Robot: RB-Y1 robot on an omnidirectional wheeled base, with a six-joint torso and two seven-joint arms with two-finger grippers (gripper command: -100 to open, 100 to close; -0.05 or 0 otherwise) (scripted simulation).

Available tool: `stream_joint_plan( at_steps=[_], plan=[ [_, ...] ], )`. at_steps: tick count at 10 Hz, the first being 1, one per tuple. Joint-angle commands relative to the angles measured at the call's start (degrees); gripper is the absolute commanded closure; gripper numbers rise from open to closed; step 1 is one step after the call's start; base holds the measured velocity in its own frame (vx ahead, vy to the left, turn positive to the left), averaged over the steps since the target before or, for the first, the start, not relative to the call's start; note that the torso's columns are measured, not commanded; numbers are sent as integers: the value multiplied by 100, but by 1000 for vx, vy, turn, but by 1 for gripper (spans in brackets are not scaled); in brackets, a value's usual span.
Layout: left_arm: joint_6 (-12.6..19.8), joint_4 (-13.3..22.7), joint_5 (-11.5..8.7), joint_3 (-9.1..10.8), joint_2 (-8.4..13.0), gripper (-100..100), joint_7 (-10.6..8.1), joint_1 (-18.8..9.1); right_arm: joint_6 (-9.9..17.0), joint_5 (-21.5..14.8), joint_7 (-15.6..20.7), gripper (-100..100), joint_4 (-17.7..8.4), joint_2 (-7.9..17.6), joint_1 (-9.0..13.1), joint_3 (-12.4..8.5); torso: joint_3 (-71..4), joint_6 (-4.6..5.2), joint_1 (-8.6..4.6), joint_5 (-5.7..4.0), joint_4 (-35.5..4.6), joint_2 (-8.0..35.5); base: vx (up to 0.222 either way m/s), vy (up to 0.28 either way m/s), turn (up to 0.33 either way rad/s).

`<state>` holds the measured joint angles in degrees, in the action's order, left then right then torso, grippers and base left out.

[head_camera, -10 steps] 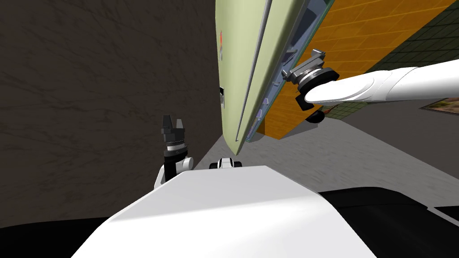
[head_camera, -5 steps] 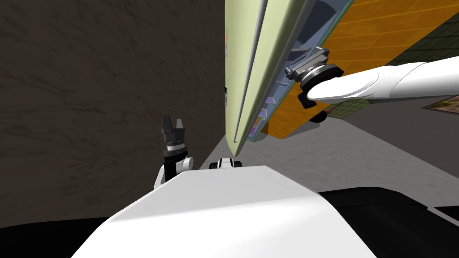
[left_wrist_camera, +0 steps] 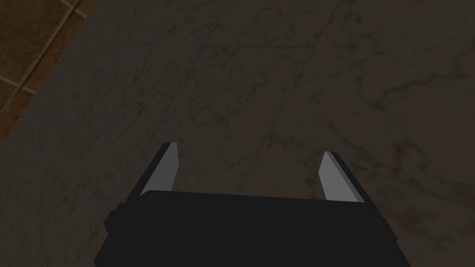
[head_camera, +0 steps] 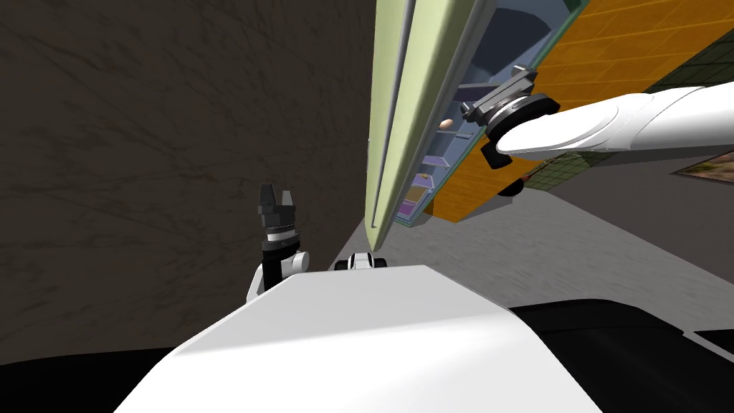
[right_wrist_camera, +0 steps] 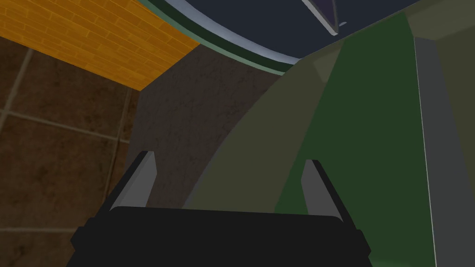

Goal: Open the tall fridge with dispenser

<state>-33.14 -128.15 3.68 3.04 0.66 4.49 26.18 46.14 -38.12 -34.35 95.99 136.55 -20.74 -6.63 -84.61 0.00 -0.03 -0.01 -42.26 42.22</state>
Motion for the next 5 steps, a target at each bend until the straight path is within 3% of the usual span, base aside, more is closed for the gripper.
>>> stream_joint_plan(
  at_steps=[1, 3, 4, 5],
  plan=[
    [0, 0, 0, 1, 1, 0, 0, 0, -182, 68, 21, -100, -99, 65, 102, -28, 2, 1, -34, -8, -1, 4, 39, 23, -4],
    [0, 0, 0, 2, 2, 0, 0, 1, -351, 133, 34, -100, -189, 129, 203, -54, -5, 2, -32, -12, 3, -9, 77, 4, -8],
    [0, 0, 0, 2, 2, 0, 0, 1, -299, 78, -7, -100, -204, 106, 139, -63, -5, 0, -10, -4, 3, -8, 38, -1, -3],
    [0, 0, 0, 2, 2, 0, 0, 1, -490, 147, -24, -100, -292, 184, 243, -97, 5, -1, 3, 1, -2, 10, 19, -9, -40]
  ],
)
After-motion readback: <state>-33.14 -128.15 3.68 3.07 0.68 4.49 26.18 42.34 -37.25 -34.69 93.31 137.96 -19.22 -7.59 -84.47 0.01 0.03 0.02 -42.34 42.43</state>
